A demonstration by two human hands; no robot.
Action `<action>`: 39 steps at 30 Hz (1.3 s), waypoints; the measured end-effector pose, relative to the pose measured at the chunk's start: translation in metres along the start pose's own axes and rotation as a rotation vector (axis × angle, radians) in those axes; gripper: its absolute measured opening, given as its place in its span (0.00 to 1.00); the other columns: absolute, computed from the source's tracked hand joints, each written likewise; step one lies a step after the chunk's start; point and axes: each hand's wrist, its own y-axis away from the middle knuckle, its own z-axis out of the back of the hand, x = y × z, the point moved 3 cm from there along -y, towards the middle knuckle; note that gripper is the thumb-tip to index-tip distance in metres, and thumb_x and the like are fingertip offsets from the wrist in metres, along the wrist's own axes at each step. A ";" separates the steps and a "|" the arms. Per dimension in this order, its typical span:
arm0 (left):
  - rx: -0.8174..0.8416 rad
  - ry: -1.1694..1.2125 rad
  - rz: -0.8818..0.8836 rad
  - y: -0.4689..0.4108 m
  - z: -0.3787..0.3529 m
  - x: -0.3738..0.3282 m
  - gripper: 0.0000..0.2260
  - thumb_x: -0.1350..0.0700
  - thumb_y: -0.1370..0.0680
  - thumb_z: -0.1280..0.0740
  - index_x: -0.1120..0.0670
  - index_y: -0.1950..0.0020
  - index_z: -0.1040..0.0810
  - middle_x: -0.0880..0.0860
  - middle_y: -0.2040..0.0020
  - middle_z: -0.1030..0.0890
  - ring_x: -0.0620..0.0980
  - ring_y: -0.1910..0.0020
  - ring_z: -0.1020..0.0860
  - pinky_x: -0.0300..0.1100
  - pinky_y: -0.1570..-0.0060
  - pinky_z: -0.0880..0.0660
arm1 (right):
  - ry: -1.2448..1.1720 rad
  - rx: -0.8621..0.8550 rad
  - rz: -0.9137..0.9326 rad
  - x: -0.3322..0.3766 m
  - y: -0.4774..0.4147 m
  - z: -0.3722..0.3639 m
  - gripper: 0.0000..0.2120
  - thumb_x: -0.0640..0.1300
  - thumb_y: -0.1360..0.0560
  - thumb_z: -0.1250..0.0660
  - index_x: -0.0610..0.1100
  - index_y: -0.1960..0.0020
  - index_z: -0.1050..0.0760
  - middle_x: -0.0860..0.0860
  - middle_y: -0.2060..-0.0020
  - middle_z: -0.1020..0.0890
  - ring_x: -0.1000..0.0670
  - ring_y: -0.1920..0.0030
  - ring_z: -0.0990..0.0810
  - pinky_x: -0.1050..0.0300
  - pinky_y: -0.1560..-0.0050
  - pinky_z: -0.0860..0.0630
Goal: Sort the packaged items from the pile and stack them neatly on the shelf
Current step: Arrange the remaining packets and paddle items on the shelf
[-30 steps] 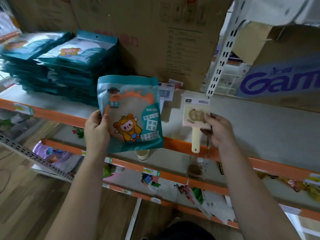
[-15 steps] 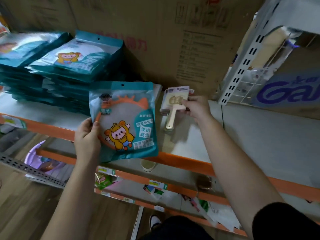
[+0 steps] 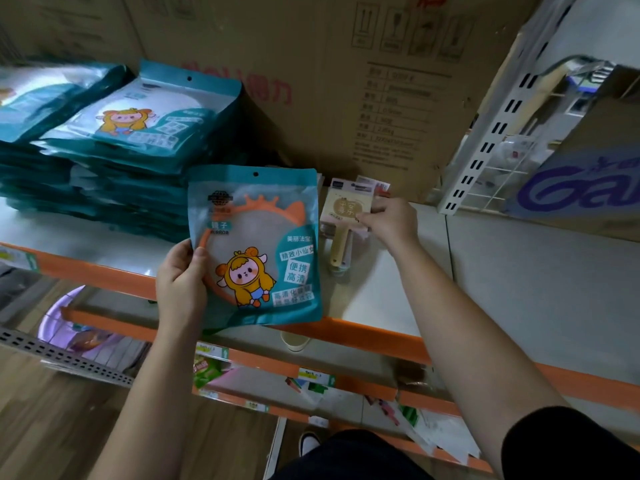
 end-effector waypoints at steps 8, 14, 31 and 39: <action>0.017 0.071 0.012 -0.003 -0.009 -0.004 0.08 0.62 0.17 0.42 0.55 0.44 0.24 0.53 0.52 0.18 0.47 0.56 0.19 0.39 0.56 0.20 | -0.203 -0.084 0.035 -0.008 0.013 0.001 0.11 0.44 0.25 0.29 0.46 0.43 0.21 0.54 0.51 0.20 0.54 0.50 0.20 0.58 0.51 0.21; 0.112 0.136 0.022 0.002 -0.017 -0.014 0.08 0.62 0.17 0.42 0.55 0.47 0.23 0.53 0.55 0.17 0.47 0.58 0.18 0.41 0.59 0.19 | -0.221 -0.145 0.082 -0.013 0.027 0.004 0.09 0.41 0.25 0.33 0.50 0.47 0.18 0.55 0.45 0.18 0.53 0.45 0.20 0.49 0.41 0.22; 0.370 0.196 -0.097 -0.073 0.078 -0.103 0.06 0.60 0.18 0.37 0.56 0.48 0.20 0.52 0.55 0.15 0.51 0.55 0.17 0.51 0.53 0.19 | -0.294 -0.261 0.101 0.043 0.128 -0.076 0.05 0.42 0.23 0.34 0.48 0.50 0.21 0.47 0.58 0.17 0.49 0.63 0.20 0.57 0.63 0.23; 0.311 0.081 -0.124 -0.189 0.121 -0.144 0.07 0.56 0.20 0.33 0.51 0.58 0.19 0.45 0.64 0.18 0.40 0.66 0.19 0.41 0.62 0.20 | 0.125 -0.338 0.216 0.057 0.156 -0.146 0.15 0.40 0.26 0.30 0.46 0.40 0.23 0.48 0.48 0.17 0.48 0.49 0.19 0.59 0.52 0.26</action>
